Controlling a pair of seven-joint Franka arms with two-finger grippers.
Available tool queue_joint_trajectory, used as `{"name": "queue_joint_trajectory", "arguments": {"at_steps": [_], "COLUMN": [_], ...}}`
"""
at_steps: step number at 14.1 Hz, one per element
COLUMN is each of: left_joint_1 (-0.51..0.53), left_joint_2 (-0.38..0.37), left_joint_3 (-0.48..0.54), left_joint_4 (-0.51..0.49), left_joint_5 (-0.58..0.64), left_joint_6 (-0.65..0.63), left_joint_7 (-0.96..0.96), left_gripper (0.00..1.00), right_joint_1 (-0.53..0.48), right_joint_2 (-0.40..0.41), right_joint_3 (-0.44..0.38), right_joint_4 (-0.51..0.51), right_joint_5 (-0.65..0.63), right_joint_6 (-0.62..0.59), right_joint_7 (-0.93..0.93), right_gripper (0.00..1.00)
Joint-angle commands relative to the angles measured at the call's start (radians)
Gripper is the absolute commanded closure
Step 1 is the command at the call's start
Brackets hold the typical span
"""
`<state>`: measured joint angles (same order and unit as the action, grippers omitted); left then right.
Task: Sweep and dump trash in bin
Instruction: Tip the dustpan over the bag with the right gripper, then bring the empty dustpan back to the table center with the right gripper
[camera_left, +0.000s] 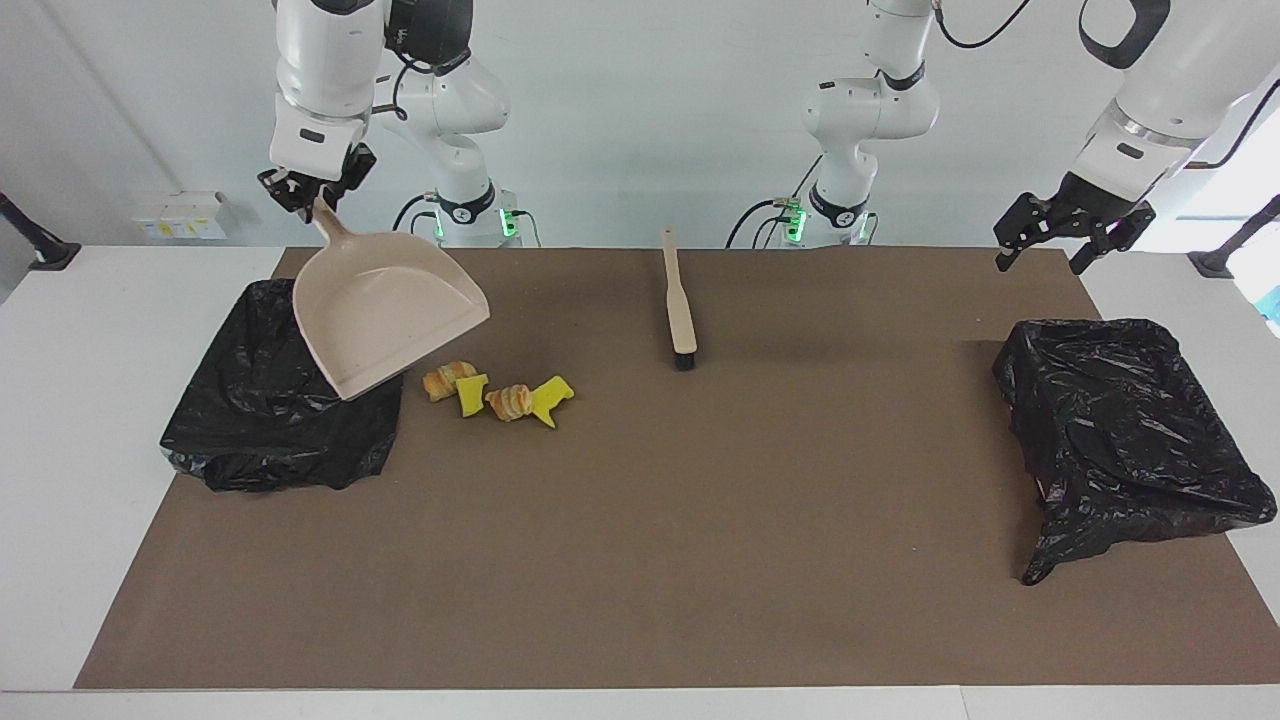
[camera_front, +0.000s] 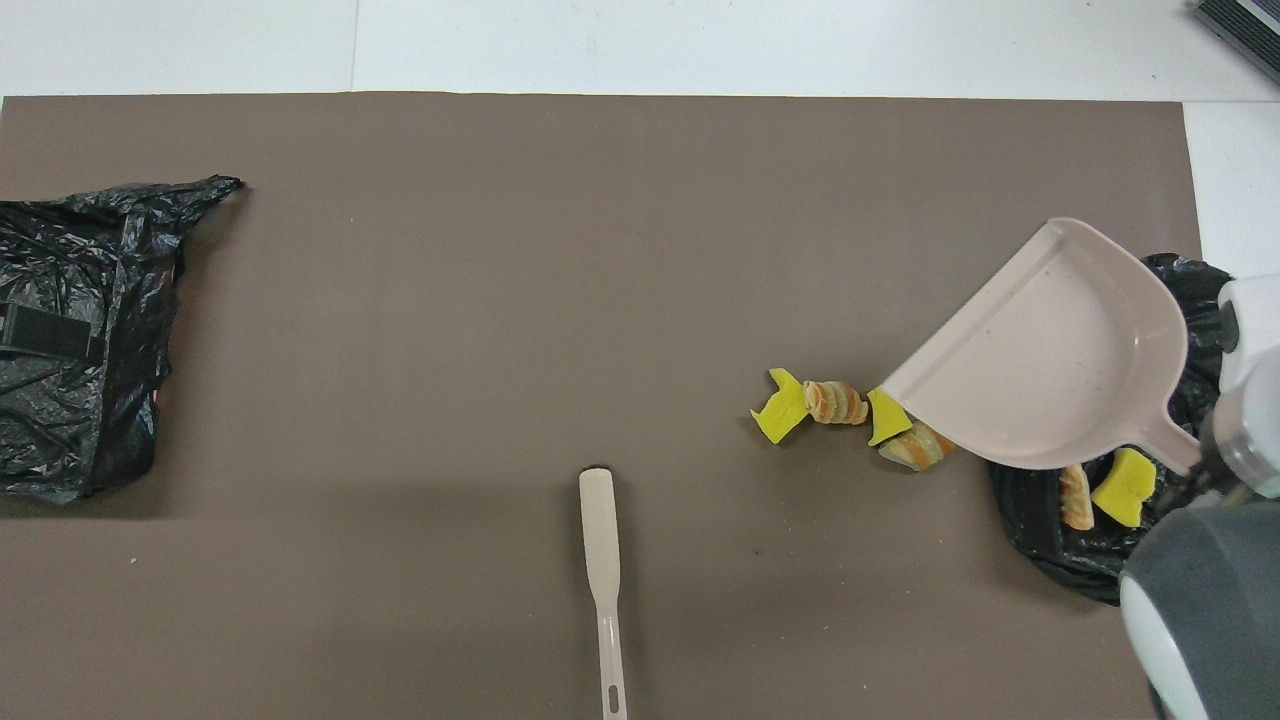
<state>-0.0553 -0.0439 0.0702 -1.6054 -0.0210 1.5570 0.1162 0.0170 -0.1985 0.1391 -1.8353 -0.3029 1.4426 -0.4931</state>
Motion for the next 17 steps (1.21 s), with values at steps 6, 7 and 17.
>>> {"name": "queue_joint_trajectory", "arguments": {"at_steps": [6,7,17], "left_joint_1": [0.005,0.005,0.005], "left_joint_2": [-0.017,-0.017,-0.017], "left_joint_3": [-0.004,-0.004,-0.004], "left_joint_4": [-0.013,-0.013,-0.013], "left_joint_5": [0.019,0.019,0.019], "left_joint_6": [0.0,0.0,0.0], "left_joint_7": [0.002,0.002,0.002], "left_gripper": [0.0,0.0,0.0], "right_joint_1": [0.247,0.274,0.425], "right_joint_2": [0.443,0.512,0.86], "right_joint_3": [0.051,0.051,0.053], "right_joint_4": [0.354,0.431,0.594], "right_joint_5": [0.142,0.162,0.283], "right_joint_6": [0.084,0.1,0.516], "right_joint_7": [0.747,0.807,1.163], "right_gripper": [1.0,1.0,1.0]}}
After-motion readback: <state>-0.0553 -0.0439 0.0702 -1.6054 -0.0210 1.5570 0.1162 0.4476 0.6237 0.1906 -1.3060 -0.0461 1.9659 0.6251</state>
